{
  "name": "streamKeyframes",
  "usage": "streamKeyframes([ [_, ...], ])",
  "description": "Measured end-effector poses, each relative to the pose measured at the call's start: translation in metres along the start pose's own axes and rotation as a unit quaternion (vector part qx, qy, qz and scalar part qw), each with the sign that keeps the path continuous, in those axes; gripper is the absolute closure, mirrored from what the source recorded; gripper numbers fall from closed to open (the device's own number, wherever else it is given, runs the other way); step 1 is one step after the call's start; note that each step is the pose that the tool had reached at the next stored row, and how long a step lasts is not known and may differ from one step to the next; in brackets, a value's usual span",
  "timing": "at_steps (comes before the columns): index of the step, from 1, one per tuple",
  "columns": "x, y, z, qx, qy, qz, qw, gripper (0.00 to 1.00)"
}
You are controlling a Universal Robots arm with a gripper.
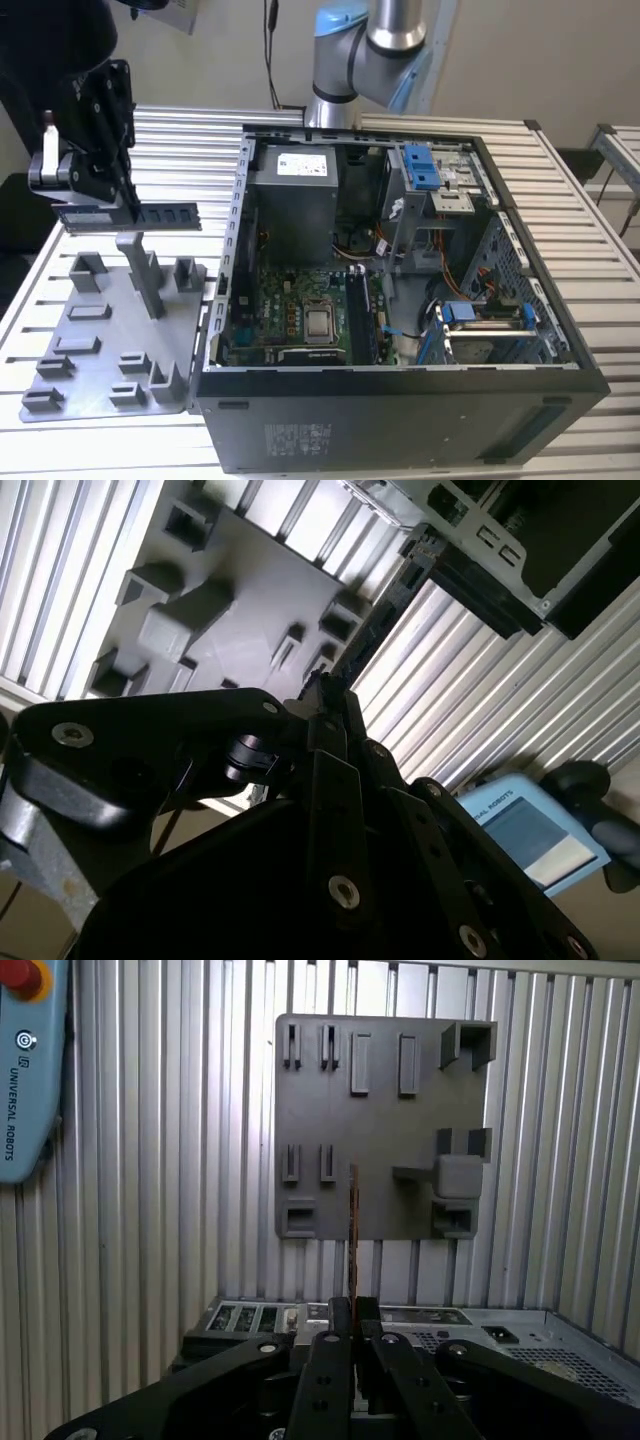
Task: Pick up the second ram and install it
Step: 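Pick up the second ram and move it above second insertion slot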
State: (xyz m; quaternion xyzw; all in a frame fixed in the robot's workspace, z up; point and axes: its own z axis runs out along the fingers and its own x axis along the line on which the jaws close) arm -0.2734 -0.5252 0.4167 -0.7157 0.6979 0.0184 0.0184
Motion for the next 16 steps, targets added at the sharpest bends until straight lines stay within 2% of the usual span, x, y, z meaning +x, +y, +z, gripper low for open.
streamKeyframes([
  [7,0.0004,-0.0193,0.0,-0.0001,0.0,0.0,1.0,0.86],
  [16,0.0009,-0.0408,0.0,-0.0002,0.0,0.0,1.0,0.86],
])
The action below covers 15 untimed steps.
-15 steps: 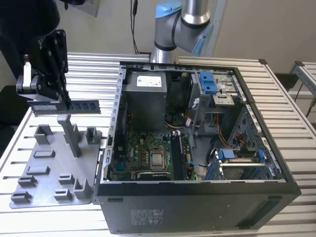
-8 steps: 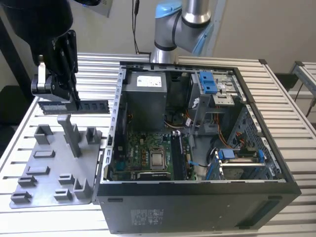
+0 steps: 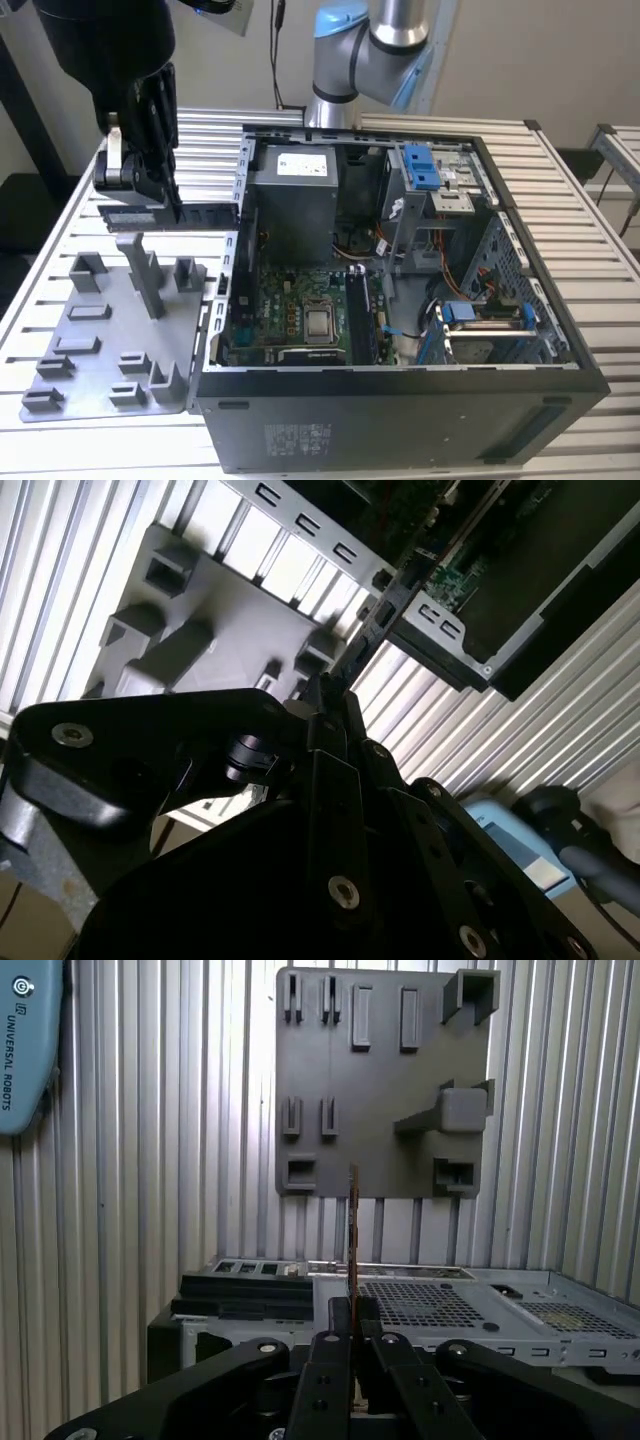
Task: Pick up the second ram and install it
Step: 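Pick up the second ram and move it above second insertion slot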
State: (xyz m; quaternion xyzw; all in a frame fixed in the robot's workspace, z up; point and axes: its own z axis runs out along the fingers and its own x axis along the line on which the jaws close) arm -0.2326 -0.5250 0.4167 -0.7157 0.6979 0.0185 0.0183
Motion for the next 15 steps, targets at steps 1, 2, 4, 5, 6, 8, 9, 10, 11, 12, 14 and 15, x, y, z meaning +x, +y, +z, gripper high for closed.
streamKeyframes([
  [1,0.0001,-0.0026,0.0,0.0,0.0,0.0,1.0,0.86],
  [2,0.0001,-0.0048,0.0,0.0,0.0,0.0,1.0,0.86],
  [4,0.0002,-0.0094,-0.0001,-0.0001,0.0,0.0,1.0,0.86],
  [5,0.0003,-0.0118,0.0,0.0,0.0,0.0,1.0,0.86],
  [6,0.0003,-0.0142,-0.0001,-0.0001,0.0,0.0,1.0,0.86],
  [8,0.0005,-0.0188,0.0,-0.0001,0.0,0.0,1.0,0.86],
  [9,0.0005,-0.0213,-0.0001,-0.0001,0.0,0.0,1.0,0.86],
  [10,0.0006,-0.0237,-0.0001,-0.0001,0.0,0.0,1.0,0.86],
  [11,0.0006,-0.0263,-0.0001,-0.0001,0.0,0.0,1.0,0.86],
  [12,0.0007,-0.0287,-0.0001,-0.0001,0.0,0.0,1.0,0.86],
  [14,0.0008,-0.0334,-0.0001,-0.0001,0.0,0.0,1.0,0.86],
  [15,0.0009,-0.0357,-0.0001,-0.0001,0.0,0.0,1.0,0.86],
])
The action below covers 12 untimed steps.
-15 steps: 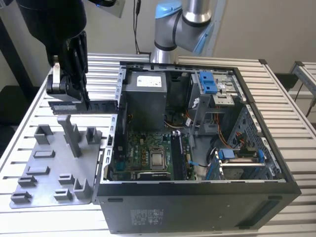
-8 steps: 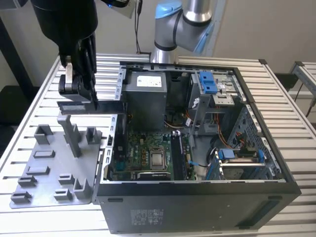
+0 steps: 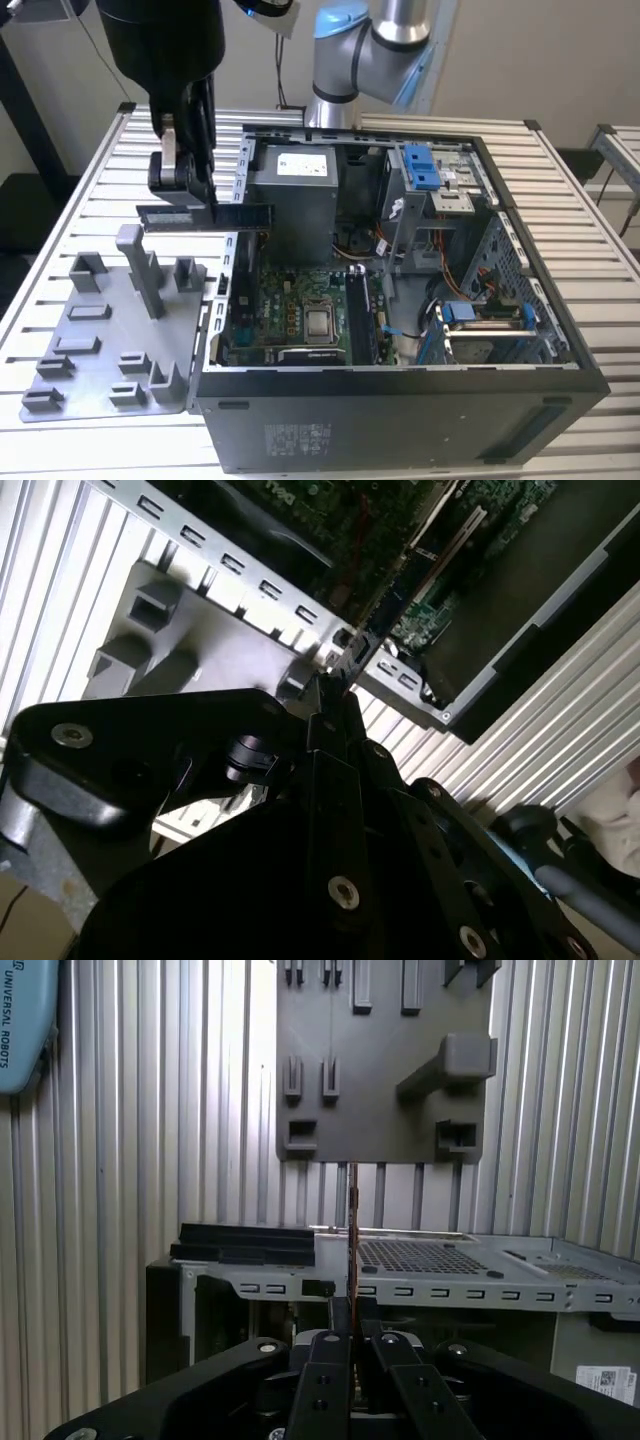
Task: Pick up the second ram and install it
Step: 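Pick up the second ram and move it above second insertion slot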
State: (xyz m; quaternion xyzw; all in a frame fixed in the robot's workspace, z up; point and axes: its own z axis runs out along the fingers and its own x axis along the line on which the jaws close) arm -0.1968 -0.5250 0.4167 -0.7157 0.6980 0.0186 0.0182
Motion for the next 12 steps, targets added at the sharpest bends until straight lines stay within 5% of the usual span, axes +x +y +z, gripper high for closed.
streamKeyframes([
  [12,0.0007,-0.0281,-0.0001,-0.0001,0.0,0.0,1.0,0.86],
])
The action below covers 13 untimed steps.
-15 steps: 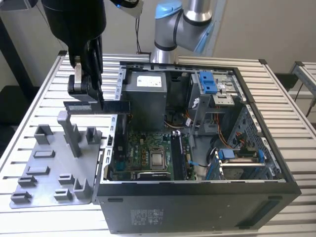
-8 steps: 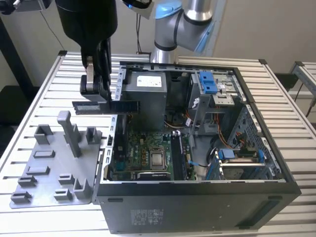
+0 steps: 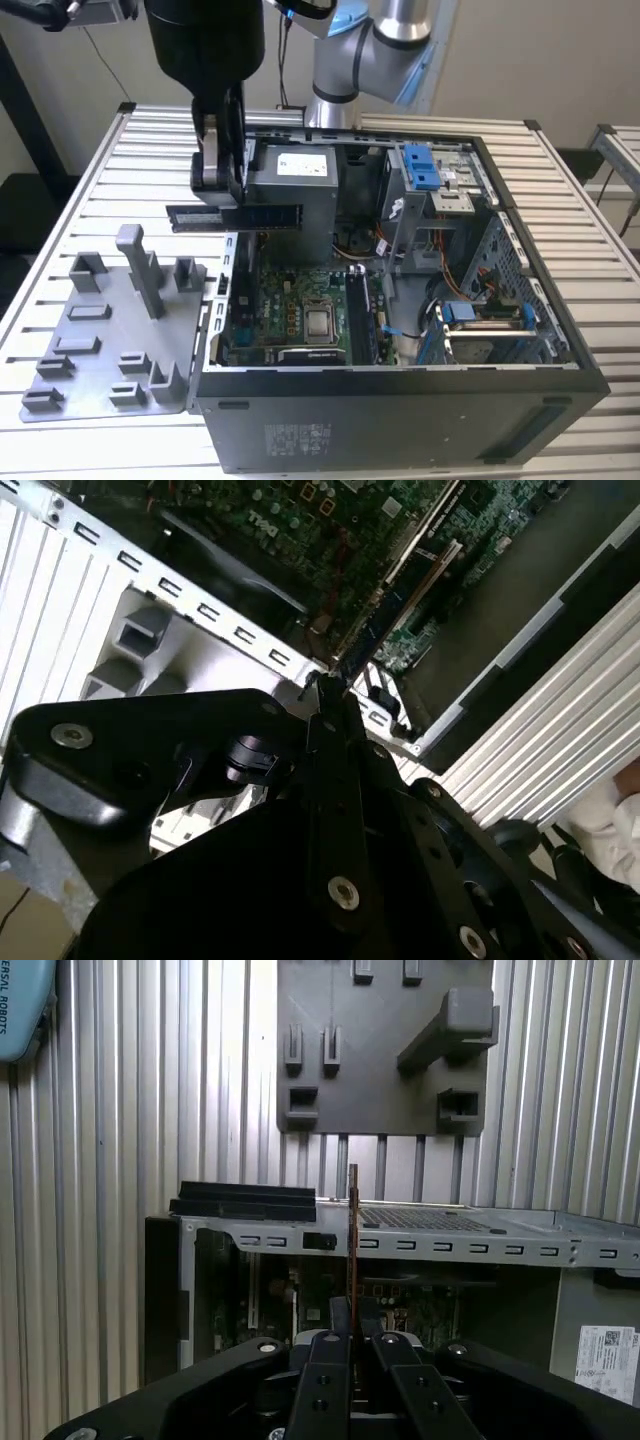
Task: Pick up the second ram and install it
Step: 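Pick up the second ram and move it above second insertion slot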
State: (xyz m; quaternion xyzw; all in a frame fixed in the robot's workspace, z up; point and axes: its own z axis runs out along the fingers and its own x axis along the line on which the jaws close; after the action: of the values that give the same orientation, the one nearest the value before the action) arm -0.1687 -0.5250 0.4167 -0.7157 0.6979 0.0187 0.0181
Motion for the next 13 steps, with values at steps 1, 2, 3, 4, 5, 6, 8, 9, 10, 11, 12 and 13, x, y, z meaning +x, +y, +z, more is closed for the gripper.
streamKeyframes([
  [1,0.0001,-0.0024,0.0001,0.0,-0.0001,0.0,1.0,0.86],
  [2,0.0001,-0.005,0.0,0.0,0.0,0.0,1.0,0.86],
  [3,0.0002,-0.0074,0.0,0.0,0.0,0.0,1.0,0.86],
  [4,0.0002,-0.0099,0.0,0.0,0.0,0.0,1.0,0.86],
  [5,0.0003,-0.0124,0.0,0.0,-0.0001,0.0,1.0,0.86],
  [6,0.0004,-0.0149,0.0,0.0,0.0,0.0,1.0,0.86],
  [8,0.0005,-0.0199,0.0,-0.0001,0.0,0.0,1.0,0.86],
  [9,0.0006,-0.0224,0.0,-0.0001,0.0,0.0,1.0,0.86],
  [10,0.0006,-0.0249,0.0,-0.0001,-0.0001,0.0,1.0,0.86],
  [11,0.0007,-0.0275,0.0,-0.0001,0.0,0.0,1.0,0.86],
  [12,0.0008,-0.0302,0.0,-0.0001,-0.0001,0.0,1.0,0.86],
  [13,0.0008,-0.0328,0.0,-0.0002,0.0,0.0,1.0,0.86],
])
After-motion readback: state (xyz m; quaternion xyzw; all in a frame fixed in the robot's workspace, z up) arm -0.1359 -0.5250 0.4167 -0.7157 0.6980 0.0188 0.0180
